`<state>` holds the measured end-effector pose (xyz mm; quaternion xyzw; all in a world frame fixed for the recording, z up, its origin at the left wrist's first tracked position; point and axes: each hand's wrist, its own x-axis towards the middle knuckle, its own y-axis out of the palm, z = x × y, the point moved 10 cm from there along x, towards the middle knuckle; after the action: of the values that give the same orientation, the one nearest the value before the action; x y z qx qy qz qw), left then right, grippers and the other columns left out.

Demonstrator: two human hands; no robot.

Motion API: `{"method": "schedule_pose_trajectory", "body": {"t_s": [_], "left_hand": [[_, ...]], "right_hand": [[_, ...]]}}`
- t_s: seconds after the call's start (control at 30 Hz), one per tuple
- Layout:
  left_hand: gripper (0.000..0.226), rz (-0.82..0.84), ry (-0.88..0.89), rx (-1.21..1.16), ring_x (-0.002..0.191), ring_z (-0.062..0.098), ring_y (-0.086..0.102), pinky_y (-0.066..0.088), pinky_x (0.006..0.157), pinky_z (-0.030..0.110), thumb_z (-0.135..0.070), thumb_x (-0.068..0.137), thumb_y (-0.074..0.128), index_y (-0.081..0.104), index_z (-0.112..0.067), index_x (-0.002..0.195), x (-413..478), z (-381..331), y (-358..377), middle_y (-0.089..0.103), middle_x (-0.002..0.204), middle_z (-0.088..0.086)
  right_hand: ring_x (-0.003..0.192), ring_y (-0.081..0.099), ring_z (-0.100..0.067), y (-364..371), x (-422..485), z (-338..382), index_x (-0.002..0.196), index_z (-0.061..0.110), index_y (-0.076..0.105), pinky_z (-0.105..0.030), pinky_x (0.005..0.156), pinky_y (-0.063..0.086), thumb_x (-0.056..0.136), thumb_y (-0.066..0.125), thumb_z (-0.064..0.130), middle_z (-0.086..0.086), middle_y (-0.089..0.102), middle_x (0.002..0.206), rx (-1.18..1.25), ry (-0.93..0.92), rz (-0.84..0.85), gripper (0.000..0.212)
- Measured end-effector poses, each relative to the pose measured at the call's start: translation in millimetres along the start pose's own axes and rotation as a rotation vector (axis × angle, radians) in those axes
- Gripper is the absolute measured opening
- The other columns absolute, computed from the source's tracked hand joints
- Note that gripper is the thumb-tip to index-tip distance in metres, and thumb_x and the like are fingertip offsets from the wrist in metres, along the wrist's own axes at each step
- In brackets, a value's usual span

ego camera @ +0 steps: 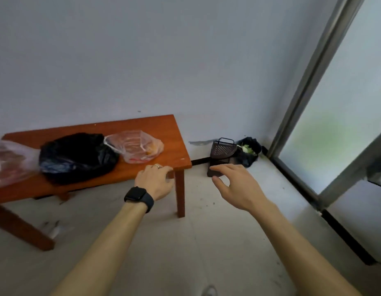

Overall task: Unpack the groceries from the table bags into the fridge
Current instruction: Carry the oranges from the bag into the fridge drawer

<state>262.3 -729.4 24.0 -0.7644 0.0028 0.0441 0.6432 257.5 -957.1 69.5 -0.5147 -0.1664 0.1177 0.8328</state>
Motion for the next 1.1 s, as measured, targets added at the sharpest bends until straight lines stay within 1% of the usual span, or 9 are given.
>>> {"method": "schedule_pose_trajectory", "body": {"t_s": [0.17,0.3,0.4,0.57,0.67,0.87,0.97,1.03,1.1], "left_hand": [[0.047,0.033,-0.120,-0.033,0.130,0.023,0.045,0.043,0.103,0.041,-0.045,0.094,0.049,0.049,-0.037,0.140,35,77,24,0.050,0.143,-0.002],[0.045,0.074,-0.198,-0.015,0.130,0.023,0.046,0.045,0.100,0.039,-0.043,0.095,0.051,0.050,-0.037,0.139,76,135,34,0.051,0.142,-0.002],[0.045,0.107,-0.218,0.017,0.131,0.024,0.045,0.046,0.098,0.039,-0.041,0.096,0.051,0.049,-0.036,0.141,107,168,34,0.050,0.143,-0.002],[0.045,0.089,-0.239,-0.020,0.132,0.022,0.043,0.051,0.091,0.037,-0.037,0.097,0.050,0.050,-0.030,0.141,156,207,32,0.049,0.142,0.000],[0.042,0.094,-0.224,0.004,0.132,0.020,0.043,0.051,0.083,0.035,-0.035,0.098,0.048,0.052,-0.027,0.139,187,227,33,0.050,0.142,-0.001],[0.039,0.114,-0.070,0.084,0.133,0.021,0.042,0.048,0.097,0.034,-0.025,0.101,0.043,0.054,-0.024,0.139,276,256,42,0.052,0.142,0.002],[0.037,0.188,0.056,0.173,0.135,0.023,0.040,0.043,0.104,0.038,-0.022,0.101,0.044,0.056,-0.020,0.136,336,264,57,0.051,0.143,0.004],[0.034,0.241,0.152,0.268,0.133,0.023,0.041,0.044,0.103,0.039,-0.020,0.100,0.048,0.059,-0.019,0.132,374,267,73,0.052,0.141,0.004],[0.034,0.288,0.257,0.355,0.132,0.024,0.041,0.043,0.103,0.038,-0.014,0.099,0.048,0.058,-0.018,0.132,407,270,89,0.052,0.140,0.005]], "right_hand": [[0.133,0.041,-0.014,60,69,26,0.140,0.040,0.051,-0.033,0.106,0.039,0.100,0.046,0.046,0.015,0.052,0.141,0.008,-0.092,0.118,0.040],[0.129,0.048,-0.018,114,131,39,0.140,0.039,0.050,-0.035,0.107,0.041,0.099,0.047,0.046,0.013,0.054,0.142,0.058,-0.132,0.229,0.042],[0.124,0.053,-0.016,151,169,44,0.138,0.039,0.051,-0.036,0.104,0.044,0.097,0.047,0.048,0.012,0.057,0.136,0.120,-0.118,0.314,0.042],[0.117,0.057,-0.013,206,221,62,0.138,0.032,0.051,-0.021,0.088,0.038,0.098,0.056,0.040,0.008,0.061,0.128,0.258,-0.097,0.422,0.041],[0.122,0.055,-0.010,239,244,74,0.138,0.033,0.049,-0.023,0.095,0.043,0.097,0.059,0.040,0.012,0.057,0.134,0.379,-0.044,0.507,0.044],[0.118,0.059,-0.011,282,314,107,0.135,0.025,0.053,-0.021,0.095,0.048,0.099,0.058,0.025,0.007,0.063,0.126,0.581,-0.001,0.479,0.036],[0.108,0.058,-0.003,308,364,124,0.136,0.023,0.051,-0.005,0.084,0.045,0.100,0.053,0.011,0.013,0.061,0.118,0.665,0.038,0.435,0.038],[0.110,0.053,-0.002,335,395,130,0.142,0.017,0.046,0.003,0.080,0.038,0.099,0.050,0.007,0.009,0.059,0.125,0.624,0.078,0.486,0.044],[0.106,0.055,-0.007,370,418,133,0.143,0.016,0.044,0.000,0.077,0.040,0.099,0.051,0.011,0.001,0.060,0.131,0.565,0.110,0.607,0.044]]}}
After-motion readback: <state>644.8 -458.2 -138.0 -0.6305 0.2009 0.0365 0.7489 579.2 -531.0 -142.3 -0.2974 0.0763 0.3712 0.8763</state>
